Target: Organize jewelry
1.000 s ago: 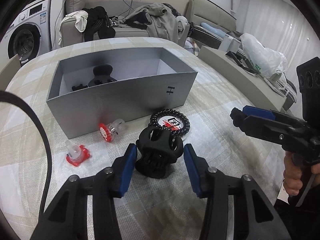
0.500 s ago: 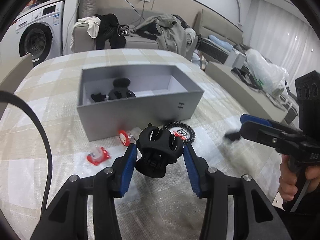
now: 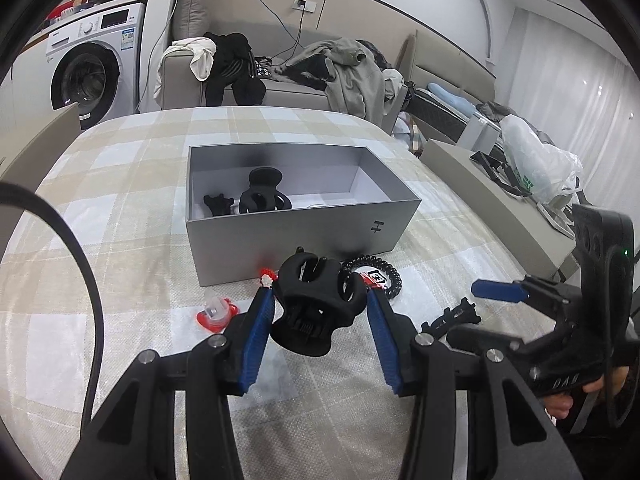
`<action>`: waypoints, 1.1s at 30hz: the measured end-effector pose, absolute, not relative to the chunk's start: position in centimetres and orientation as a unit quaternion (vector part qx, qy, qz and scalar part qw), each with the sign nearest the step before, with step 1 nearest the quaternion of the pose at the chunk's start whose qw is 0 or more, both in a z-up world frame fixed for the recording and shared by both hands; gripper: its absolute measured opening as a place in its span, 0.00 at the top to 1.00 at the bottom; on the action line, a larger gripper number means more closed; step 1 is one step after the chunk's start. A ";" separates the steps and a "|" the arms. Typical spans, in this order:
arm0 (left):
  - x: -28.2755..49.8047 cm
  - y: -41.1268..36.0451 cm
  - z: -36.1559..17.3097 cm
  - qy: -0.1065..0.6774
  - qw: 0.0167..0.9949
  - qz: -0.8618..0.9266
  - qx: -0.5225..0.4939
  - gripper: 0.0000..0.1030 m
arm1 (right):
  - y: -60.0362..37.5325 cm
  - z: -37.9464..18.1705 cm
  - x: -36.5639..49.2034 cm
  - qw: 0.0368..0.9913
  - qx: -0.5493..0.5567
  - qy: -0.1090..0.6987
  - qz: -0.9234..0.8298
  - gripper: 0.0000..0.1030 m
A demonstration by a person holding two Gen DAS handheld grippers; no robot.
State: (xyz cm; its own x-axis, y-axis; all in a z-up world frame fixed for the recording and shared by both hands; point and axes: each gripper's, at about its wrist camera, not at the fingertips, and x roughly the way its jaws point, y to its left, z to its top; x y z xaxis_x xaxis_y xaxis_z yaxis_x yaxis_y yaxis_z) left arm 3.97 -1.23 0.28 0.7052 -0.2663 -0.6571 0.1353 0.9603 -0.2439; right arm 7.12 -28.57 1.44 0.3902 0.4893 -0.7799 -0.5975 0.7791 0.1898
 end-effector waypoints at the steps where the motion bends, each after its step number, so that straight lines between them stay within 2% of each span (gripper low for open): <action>1: 4.0 -1.1 0.2 0.368 0.919 -0.108 -0.090 0.59 | -28.1 1.2 6.8 0.833 -0.074 0.444 0.323 0.10; 8: 3.7 -0.2 0.1 0.371 0.918 -0.092 -0.103 0.59 | -25.6 0.2 5.5 0.834 -0.146 0.435 0.305 0.10; 19: 3.5 0.9 -0.2 0.372 0.917 -0.073 -0.122 0.59 | -24.6 -0.3 5.5 0.839 -0.151 0.430 0.298 0.09; 20: 3.5 0.9 -0.2 0.371 0.918 -0.073 -0.122 0.59 | -24.7 -0.2 5.3 0.838 -0.149 0.428 0.304 0.11; 21: 3.6 0.9 -0.2 0.371 0.918 -0.073 -0.123 0.59 | -24.8 0.0 5.2 0.843 -0.150 0.420 0.301 0.21; 22: 3.6 0.9 -0.3 0.371 0.918 -0.073 -0.124 0.59 | -24.7 0.1 5.4 0.843 -0.149 0.419 0.301 0.41; 23: 3.6 1.0 -0.3 0.370 0.918 -0.074 -0.124 0.59 | -24.8 0.1 5.6 0.841 -0.144 0.423 0.306 0.43; 33: 3.7 1.1 -0.3 0.370 0.917 -0.077 -0.124 0.59 | -24.5 0.5 6.1 0.827 -0.158 0.423 0.336 0.42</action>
